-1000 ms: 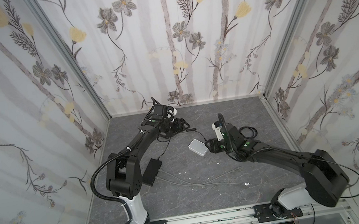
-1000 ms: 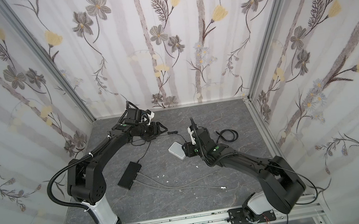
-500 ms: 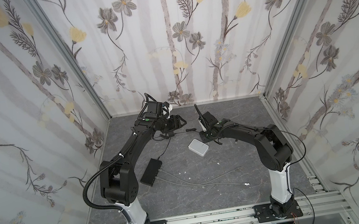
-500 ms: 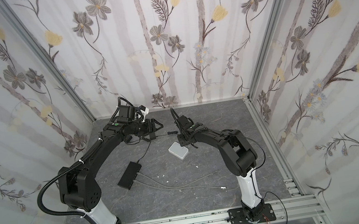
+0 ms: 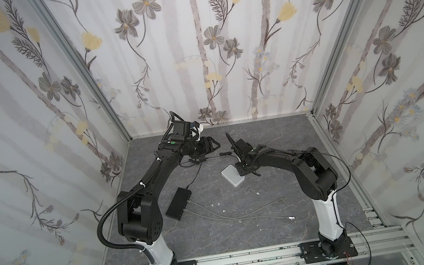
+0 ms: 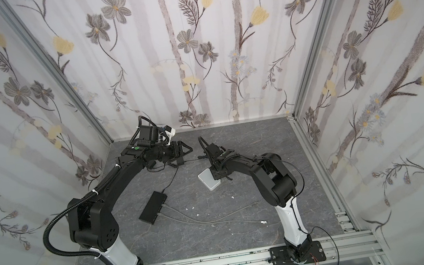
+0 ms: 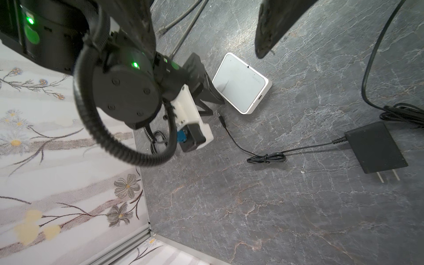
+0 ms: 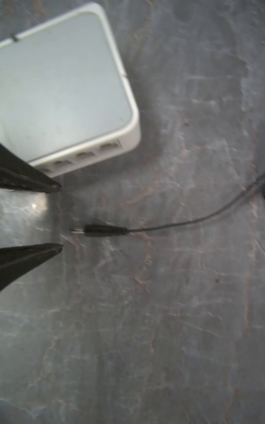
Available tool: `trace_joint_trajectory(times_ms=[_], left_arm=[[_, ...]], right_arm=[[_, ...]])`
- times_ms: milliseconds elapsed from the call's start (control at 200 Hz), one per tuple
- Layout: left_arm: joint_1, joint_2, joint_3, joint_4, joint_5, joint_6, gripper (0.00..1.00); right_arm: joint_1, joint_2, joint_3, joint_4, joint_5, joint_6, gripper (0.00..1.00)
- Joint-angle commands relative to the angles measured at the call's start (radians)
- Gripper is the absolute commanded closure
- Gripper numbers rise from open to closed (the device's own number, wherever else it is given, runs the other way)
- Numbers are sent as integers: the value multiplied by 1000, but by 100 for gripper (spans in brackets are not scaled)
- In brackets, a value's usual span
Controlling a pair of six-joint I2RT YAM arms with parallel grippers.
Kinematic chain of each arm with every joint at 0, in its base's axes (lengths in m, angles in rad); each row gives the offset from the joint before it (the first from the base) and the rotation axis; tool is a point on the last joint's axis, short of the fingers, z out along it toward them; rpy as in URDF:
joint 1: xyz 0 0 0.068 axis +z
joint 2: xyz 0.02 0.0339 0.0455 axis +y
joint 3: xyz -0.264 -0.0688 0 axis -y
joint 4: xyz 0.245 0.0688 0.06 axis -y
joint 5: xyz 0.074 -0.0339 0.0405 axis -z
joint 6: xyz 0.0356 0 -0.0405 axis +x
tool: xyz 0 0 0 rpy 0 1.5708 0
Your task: Insert the plug into the switch port
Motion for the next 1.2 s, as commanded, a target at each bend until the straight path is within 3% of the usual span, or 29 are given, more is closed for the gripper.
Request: trace_joint_trajectory(times_ms=[0, 105, 265, 420, 655, 809, 989, 1199], left_arm=[[2, 30, 12, -4, -2, 5, 30], [3, 66, 25, 34, 69, -52, 30], [10, 67, -12, 107, 129, -112, 30], [10, 72, 2, 47, 68, -65, 30], [56, 48, -17, 104, 93, -104, 31], [97, 41, -35, 142, 114, -139, 33], [107, 36, -41, 151, 118, -145, 33], [108, 26, -42, 142, 111, -136, 33]], right_arm=[[86, -90, -67, 52, -13, 42, 59], [115, -178, -171, 134, 10, 72, 58], [11, -213, -226, 234, -91, 73, 57], [-31, -111, -86, 229, -232, 78, 58], [-46, 79, 167, 164, -296, 77, 57], [-59, 160, 246, 137, -335, 91, 57], [-42, 116, 121, 206, -372, 115, 57], [20, -109, -185, 376, -411, 183, 58]])
